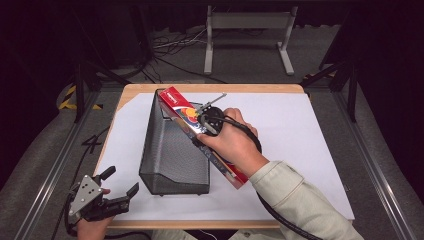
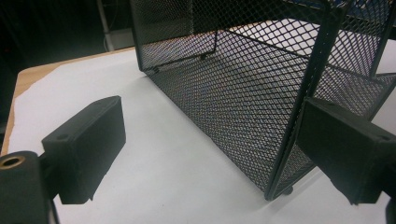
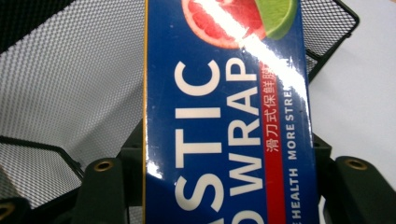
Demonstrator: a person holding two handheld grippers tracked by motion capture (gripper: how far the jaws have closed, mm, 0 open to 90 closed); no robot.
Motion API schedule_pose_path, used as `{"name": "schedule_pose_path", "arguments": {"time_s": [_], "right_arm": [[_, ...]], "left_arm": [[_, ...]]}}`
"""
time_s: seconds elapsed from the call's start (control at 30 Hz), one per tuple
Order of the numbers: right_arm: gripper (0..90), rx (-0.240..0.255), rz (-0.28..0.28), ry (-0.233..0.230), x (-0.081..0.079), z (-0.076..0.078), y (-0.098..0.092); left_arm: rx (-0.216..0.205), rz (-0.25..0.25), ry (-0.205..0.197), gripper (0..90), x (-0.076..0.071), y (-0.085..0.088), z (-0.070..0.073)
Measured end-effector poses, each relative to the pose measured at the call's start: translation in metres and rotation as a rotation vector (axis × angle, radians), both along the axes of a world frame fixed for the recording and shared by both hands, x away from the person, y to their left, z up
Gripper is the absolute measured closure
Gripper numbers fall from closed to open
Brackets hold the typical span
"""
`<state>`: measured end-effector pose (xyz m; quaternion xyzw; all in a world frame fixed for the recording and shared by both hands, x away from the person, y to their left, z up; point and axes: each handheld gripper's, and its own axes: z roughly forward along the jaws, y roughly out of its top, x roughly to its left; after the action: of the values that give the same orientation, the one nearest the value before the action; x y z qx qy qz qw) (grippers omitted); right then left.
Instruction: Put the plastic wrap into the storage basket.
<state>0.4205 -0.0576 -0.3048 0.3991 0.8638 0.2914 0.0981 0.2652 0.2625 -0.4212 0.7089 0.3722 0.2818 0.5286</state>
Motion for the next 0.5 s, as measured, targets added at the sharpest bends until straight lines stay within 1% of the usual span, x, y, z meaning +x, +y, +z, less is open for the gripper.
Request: {"name": "schedule_pose_path", "arguments": {"time_s": [0.13, 0.2, 0.27, 0.4, 0.43, 0.5], "right_arm": [[39.6, 0.031, -0.025, 0.036, 0.003, 0.001, 0.007], [39.5, 0.049, -0.056, 0.063, 0.004, 0.002, 0.01], [39.4, 0.041, -0.076, 0.078, 0.006, 0.002, 0.014], [39.4, 0.038, -0.087, 0.089, 0.007, 0.0, 0.017], [39.4, 0.04, -0.085, 0.092, 0.008, -0.002, 0.018], [39.4, 0.043, -0.099, 0.105, 0.011, -0.007, 0.02]], "left_arm": [[-0.001, 0.0, -0.001, 9.1, 0.0, 0.0, 0.0], [-0.002, 0.001, 0.0, 9.1, 0.0, 0.0, 0.0], [-0.001, 0.001, 0.0, 9.1, 0.0, 0.0, 0.0], [-0.001, 0.001, -0.001, 9.1, 0.0, 0.001, 0.0], [-0.001, 0.0, 0.0, 9.1, 0.0, 0.001, 0.0], [-0.001, 0.002, -0.001, 9.1, -0.001, 0.001, 0.0]]}}
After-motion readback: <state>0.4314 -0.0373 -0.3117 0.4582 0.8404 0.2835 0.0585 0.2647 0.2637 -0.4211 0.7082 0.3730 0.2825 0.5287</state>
